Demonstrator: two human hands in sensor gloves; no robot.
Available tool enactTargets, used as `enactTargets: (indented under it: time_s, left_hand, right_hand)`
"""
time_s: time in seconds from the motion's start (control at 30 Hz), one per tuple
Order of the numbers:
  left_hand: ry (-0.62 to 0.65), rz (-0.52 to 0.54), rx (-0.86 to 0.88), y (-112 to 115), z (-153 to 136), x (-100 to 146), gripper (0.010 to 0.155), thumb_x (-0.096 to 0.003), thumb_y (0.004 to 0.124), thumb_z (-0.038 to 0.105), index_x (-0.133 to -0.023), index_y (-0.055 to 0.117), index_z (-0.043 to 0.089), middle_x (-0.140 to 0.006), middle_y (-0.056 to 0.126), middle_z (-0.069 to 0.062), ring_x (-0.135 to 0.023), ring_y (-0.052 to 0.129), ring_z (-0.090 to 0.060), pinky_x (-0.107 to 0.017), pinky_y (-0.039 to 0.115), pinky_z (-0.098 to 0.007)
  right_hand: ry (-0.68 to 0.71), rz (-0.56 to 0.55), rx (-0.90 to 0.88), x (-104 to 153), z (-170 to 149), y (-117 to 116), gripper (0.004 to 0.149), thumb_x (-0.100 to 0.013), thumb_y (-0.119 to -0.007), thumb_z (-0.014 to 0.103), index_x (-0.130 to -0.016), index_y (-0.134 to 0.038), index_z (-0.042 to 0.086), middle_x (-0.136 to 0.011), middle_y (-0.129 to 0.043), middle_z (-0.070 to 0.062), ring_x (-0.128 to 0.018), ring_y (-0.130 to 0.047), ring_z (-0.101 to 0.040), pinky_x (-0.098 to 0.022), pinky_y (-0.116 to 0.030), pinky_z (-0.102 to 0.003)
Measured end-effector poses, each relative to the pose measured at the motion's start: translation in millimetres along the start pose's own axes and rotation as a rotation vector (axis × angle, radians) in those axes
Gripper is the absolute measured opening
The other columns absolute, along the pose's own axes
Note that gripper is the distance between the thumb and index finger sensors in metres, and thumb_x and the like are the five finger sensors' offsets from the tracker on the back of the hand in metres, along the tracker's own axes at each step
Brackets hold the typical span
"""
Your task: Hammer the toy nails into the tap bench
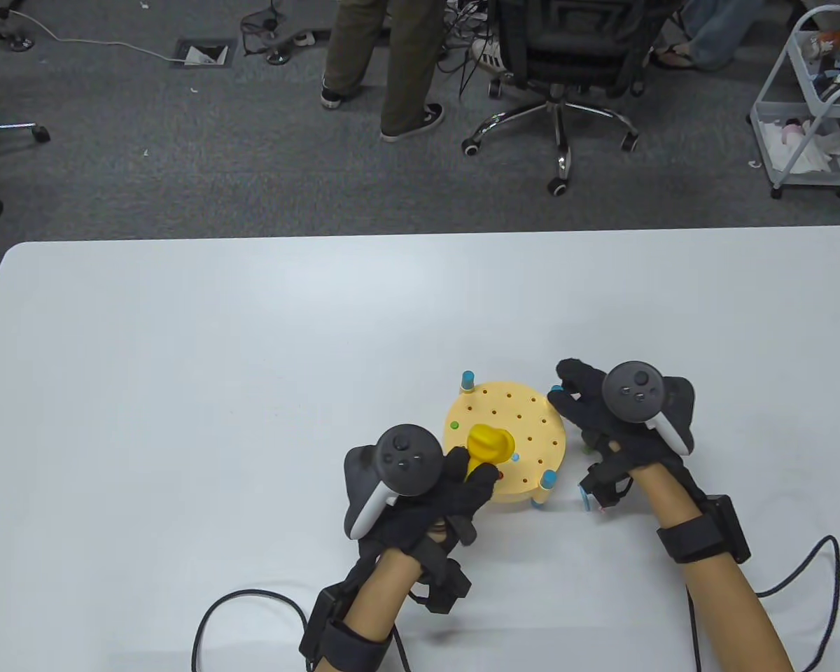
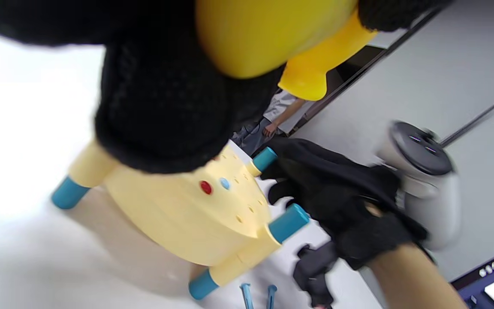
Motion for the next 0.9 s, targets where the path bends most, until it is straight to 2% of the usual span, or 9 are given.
enactTargets:
  time_s: [0.07,0.13,0.23,0.33,0.47,0.6,0.7,0.9]
  left_hand:
    - [-0.018,0.014,0.022,-4,-19,1,0.066,-0.0397,0.065,0.058,-0.083,0.075,0.010,-0.056,0.097,-0.018,-0.030,0.103,-0.029,-0.016,0.083,-0.037]
    - [-0.040,0.044,0.056,-10,-39,2,0.066,-0.0397,0.066,0.058,-0.083,0.076,0.010,-0.056,0.097,-0.018,-0.030,0.102,-0.030,-0.017,0.083,-0.037]
    - [-0.066,0.073,0.101,-24,-57,6,0.066,-0.0399,0.065,0.058,-0.084,0.074,0.010,-0.057,0.096,-0.018,-0.032,0.102,-0.030,-0.019,0.083,-0.038]
    - [-0.080,0.141,0.096,-33,-65,8,0.066,-0.0394,0.066,0.057,-0.084,0.075,0.010,-0.058,0.096,-0.019,-0.033,0.102,-0.031,-0.020,0.083,-0.039]
    - [-0.106,0.121,0.074,-32,-71,8,0.066,-0.0398,0.066,0.057,-0.086,0.073,0.010,-0.061,0.094,-0.019,-0.036,0.101,-0.032,-0.023,0.082,-0.040]
    - [-0.135,0.103,0.023,-30,-78,6,0.066,-0.0403,0.065,0.055,-0.088,0.070,0.010,-0.065,0.092,-0.020,-0.041,0.100,-0.034,-0.026,0.082,-0.042]
    - [-0.157,0.095,-0.012,-28,-82,4,0.066,-0.0405,0.064,0.055,-0.089,0.069,0.010,-0.066,0.091,-0.021,-0.043,0.099,-0.034,-0.028,0.081,-0.042]
    - [-0.165,0.076,-0.001,-23,-85,4,0.066,-0.0407,0.064,0.054,-0.089,0.069,0.009,-0.066,0.091,-0.021,-0.043,0.100,-0.034,-0.027,0.082,-0.042]
  right_hand:
    - [-0.042,-0.042,0.023,6,-12,18,0.062,-0.043,-0.070,0.047,-0.096,-0.069,0.014,-0.084,-0.087,-0.014,-0.050,-0.096,-0.022,-0.036,-0.082,-0.035]
    - [-0.105,-0.040,0.112,16,-27,25,0.058,-0.044,-0.071,0.045,-0.093,-0.072,0.015,-0.080,-0.090,-0.013,-0.046,-0.097,-0.021,-0.034,-0.082,-0.035]
    - [-0.178,0.032,0.332,33,-55,12,0.054,-0.044,-0.072,0.043,-0.091,-0.074,0.017,-0.076,-0.093,-0.010,-0.043,-0.098,-0.019,-0.032,-0.083,-0.033]
    - [-0.267,0.092,0.401,40,-71,-9,0.053,-0.043,-0.073,0.043,-0.088,-0.078,0.016,-0.069,-0.096,-0.009,-0.039,-0.099,-0.017,-0.030,-0.084,-0.032]
    - [-0.327,0.088,0.432,35,-63,-26,0.053,-0.041,-0.076,0.046,-0.083,-0.081,0.015,-0.060,-0.099,-0.007,-0.031,-0.098,-0.014,-0.025,-0.085,-0.030]
    - [-0.411,0.088,0.605,23,-46,-39,0.052,-0.039,-0.078,0.047,-0.080,-0.084,0.016,-0.055,-0.101,-0.004,-0.026,-0.098,-0.011,-0.023,-0.086,-0.028]
    - [-0.494,0.097,0.728,17,-42,-44,0.051,-0.039,-0.079,0.045,-0.080,-0.083,0.016,-0.054,-0.101,-0.002,-0.024,-0.098,-0.009,-0.022,-0.086,-0.027]
    - [-0.651,0.135,0.797,13,-42,-49,0.051,-0.039,-0.081,0.041,-0.084,-0.082,0.015,-0.057,-0.099,-0.001,-0.025,-0.097,-0.007,-0.022,-0.087,-0.026]
Point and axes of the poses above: the tracker on the back of each hand, its own z axis roughly to the thumb side, its own x axis roughly from the fingertips to the wrist, y = z × x, the point moved 5 cm from there along -x, roughly from the wrist to the fingertips
